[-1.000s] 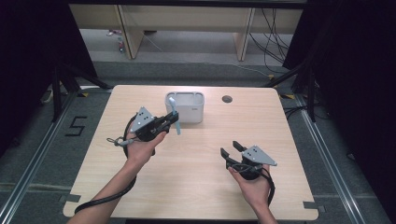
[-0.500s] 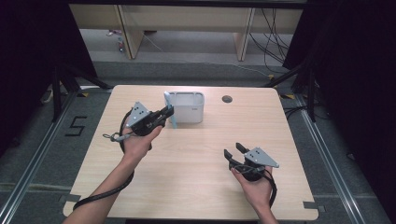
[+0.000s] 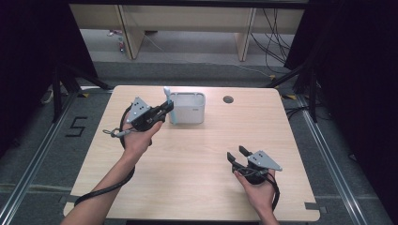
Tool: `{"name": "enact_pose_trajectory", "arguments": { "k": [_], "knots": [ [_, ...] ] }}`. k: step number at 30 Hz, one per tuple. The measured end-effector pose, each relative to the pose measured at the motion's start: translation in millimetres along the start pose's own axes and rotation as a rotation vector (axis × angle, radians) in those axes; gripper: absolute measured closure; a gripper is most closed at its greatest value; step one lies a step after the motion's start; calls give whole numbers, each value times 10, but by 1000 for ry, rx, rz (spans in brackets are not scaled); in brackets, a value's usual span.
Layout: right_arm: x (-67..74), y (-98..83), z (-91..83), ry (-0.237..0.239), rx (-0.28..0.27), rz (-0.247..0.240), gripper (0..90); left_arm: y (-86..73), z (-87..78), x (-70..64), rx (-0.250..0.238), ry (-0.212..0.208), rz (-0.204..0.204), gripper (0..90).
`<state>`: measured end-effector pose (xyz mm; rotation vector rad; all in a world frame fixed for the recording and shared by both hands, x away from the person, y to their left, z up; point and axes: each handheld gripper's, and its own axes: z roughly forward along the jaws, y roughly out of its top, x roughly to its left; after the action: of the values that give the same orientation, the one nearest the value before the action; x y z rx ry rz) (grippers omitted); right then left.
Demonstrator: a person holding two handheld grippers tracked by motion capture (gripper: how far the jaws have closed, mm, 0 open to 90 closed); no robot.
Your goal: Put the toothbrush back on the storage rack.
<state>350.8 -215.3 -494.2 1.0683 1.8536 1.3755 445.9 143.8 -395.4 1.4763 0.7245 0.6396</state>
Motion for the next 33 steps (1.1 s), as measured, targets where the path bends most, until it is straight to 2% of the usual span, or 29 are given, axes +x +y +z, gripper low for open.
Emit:
{"name": "enact_pose_trajectory", "arguments": {
  "k": [1, 2, 4, 5, 11, 12, 17, 24, 25, 27, 29, 31, 33],
  "knots": [
    [-9, 0, -4, 7, 7, -12, 450, 7, 4, 6, -1, 2, -1, 836],
    [4, -8, -1, 20, 5, 11, 450, 7, 4, 6, -1, 2, -1, 836],
    [14, -11, -15, 11, 19, 23, 450, 20, 12, 18, -5, 5, -1, 836],
    [20, -21, -1, 11, 2, 30, 450, 32, 20, 35, -7, 8, -2, 836],
    [15, -26, 4, 12, 0, 18, 450, 53, 36, 71, -11, 17, -1, 836],
    [26, -26, -9, 11, 23, 28, 450, 60, 42, 89, -9, 19, 2, 836],
    [28, -36, 9, 12, 12, 16, 450, 82, 65, 123, -8, 25, 3, 836],
    [39, -40, 11, 18, 25, 29, 450, 123, 104, 158, -8, 28, 8, 836],
    [27, -37, 9, 5, 19, 7, 450, 132, 112, 163, -6, 29, 13, 836],
    [30, -39, 13, 9, 17, 6, 449, 155, 141, 180, -8, 36, 20, 836],
    [36, -42, 14, 10, 17, 16, 449, 165, 156, 200, -6, 40, 25, 836],
    [49, -50, 23, 32, 19, 38, 449, 171, 167, 215, -5, 46, 28, 836],
    [43, -52, 20, 26, 18, 24, 449, 174, 174, 225, -5, 46, 26, 836]
  ]
}}
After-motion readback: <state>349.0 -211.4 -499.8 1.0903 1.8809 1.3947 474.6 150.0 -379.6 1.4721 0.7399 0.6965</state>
